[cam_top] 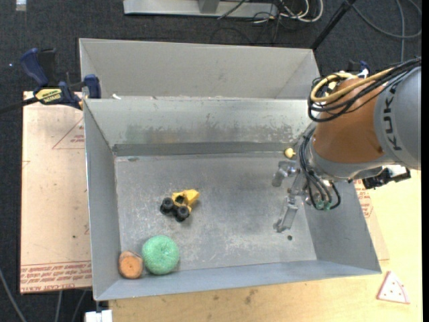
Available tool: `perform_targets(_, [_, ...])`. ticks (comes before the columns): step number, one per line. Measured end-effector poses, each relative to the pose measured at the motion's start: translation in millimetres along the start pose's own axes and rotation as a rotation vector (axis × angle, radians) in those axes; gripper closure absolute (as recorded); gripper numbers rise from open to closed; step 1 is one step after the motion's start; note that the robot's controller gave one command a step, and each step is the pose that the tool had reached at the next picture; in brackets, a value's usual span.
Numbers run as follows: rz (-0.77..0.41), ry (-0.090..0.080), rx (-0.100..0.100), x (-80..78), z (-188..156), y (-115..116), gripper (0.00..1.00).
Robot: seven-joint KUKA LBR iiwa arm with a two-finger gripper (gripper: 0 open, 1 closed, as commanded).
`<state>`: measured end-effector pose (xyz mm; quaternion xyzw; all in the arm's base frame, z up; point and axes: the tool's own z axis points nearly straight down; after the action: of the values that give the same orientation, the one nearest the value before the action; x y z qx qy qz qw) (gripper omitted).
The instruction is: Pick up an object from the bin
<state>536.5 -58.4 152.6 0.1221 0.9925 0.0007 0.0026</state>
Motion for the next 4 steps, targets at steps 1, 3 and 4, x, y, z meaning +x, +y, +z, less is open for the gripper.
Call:
perform_targets(1, [-0.168,0.006,0.002,-1.6,5,41,0.0])
perform_targets(3, [-0.432,0.005,0.0,-50.6,81,92,0.0])
perform_targets(4, [-0.45,0.004,0.0,-60.1,58,115,0.0])
